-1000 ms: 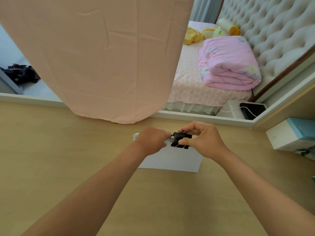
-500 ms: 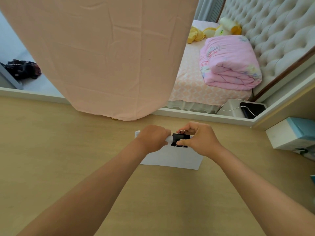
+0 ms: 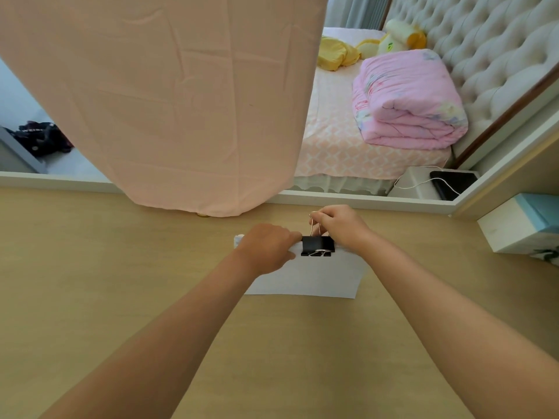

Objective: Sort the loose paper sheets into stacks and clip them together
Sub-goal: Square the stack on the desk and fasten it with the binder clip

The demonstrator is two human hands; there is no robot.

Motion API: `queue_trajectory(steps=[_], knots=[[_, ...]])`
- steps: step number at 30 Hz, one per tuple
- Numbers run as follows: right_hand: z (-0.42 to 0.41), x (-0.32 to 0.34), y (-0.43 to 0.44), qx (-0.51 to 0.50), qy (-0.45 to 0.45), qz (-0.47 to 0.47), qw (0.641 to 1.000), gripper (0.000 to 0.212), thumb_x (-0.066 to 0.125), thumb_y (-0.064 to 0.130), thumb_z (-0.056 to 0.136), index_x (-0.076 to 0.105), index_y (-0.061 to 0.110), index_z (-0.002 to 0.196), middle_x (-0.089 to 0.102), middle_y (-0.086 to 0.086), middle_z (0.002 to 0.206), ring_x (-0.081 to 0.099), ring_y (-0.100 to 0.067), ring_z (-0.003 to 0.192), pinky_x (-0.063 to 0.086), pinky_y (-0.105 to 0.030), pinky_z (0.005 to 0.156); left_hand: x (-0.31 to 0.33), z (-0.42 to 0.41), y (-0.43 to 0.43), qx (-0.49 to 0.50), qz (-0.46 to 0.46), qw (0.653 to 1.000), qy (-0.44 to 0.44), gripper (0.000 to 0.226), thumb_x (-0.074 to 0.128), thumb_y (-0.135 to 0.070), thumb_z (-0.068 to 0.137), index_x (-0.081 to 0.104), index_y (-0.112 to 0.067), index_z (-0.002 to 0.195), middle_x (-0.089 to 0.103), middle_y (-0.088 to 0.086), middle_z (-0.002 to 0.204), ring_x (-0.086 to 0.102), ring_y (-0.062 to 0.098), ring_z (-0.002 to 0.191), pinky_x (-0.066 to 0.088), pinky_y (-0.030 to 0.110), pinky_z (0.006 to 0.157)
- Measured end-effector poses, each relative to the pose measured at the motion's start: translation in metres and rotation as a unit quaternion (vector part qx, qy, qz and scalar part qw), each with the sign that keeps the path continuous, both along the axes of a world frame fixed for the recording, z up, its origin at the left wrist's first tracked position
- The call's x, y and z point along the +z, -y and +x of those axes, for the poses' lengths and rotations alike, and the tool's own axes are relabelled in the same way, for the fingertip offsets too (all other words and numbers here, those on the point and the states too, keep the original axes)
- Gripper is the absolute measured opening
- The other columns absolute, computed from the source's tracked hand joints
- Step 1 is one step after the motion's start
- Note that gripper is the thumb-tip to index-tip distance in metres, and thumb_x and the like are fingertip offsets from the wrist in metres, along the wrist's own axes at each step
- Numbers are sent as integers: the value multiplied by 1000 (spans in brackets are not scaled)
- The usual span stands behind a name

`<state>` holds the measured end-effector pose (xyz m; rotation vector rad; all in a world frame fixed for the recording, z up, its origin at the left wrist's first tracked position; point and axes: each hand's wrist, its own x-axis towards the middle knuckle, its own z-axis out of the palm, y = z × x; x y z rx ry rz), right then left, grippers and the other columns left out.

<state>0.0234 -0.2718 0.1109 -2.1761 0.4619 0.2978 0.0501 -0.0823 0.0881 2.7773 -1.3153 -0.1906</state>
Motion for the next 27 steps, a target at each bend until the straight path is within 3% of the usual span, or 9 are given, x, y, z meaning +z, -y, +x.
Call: queue_trajectory(steps=[4,7,10,12,14,17,22,25,27], knots=[[27,-8,-2,7,-80,-118,990,24,64,46,91,69,24,101,72,3,93,68,-19,89,55,-40,89,-2,-1,-1,4,-6,1000,6,15,52,-33,97,54,-19,103,64,0,87,49,21,69,29,33,58],[35,-9,-3,27,-142,-200,969,15,70,37,87,69,23,94,73,3,87,72,-16,76,58,-37,82,-3,-5,-2,2,-5,1000,3,11,52,-30,97,48,-21,94,55,-2,79,51,22,68,28,32,57],[31,-17,3,27,-136,-283,949,14,67,27,83,74,25,95,72,6,83,70,-16,76,55,-26,74,-5,-6,-3,1,-20,1000,6,15,50,-27,96,39,-23,87,50,-5,75,47,21,65,24,32,56],[25,-18,9,50,-104,-234,965,15,66,36,87,76,25,92,72,7,85,69,-14,81,55,-29,77,-5,-6,-3,5,-19,1000,6,16,50,-28,96,38,-24,87,51,-5,76,46,20,65,23,32,55],[16,-11,13,85,-61,-116,988,32,60,53,91,76,25,93,74,9,92,67,-12,89,53,-34,86,-5,-5,-3,8,-19,1000,2,14,50,-30,96,41,-23,89,57,-4,79,49,21,67,24,32,55],[-1,15,12,167,-86,28,982,49,60,72,79,78,29,95,76,6,94,68,-12,89,51,-36,89,-5,0,0,10,-22,1000,-8,11,52,-29,95,55,-20,100,65,0,86,58,24,75,30,32,58],[-13,31,14,258,-94,0,961,21,79,48,76,72,45,95,72,12,87,66,-9,84,53,-31,85,-3,6,4,8,-12,1000,-21,13,54,-35,93,54,-22,97,65,-3,85,60,23,76,37,34,59],[-16,22,8,266,-100,-57,957,43,90,47,60,65,37,93,69,8,91,66,-15,86,55,-35,78,-2,5,5,6,-14,1000,-20,14,56,-36,93,56,-24,99,66,-3,83,60,21,75,32,32,59],[-17,11,1,285,-69,-166,941,58,90,56,50,57,33,92,63,7,88,61,-16,82,52,-36,70,-2,6,5,13,-19,999,-34,14,56,-36,93,58,-24,100,65,-3,82,59,21,74,33,32,59]])
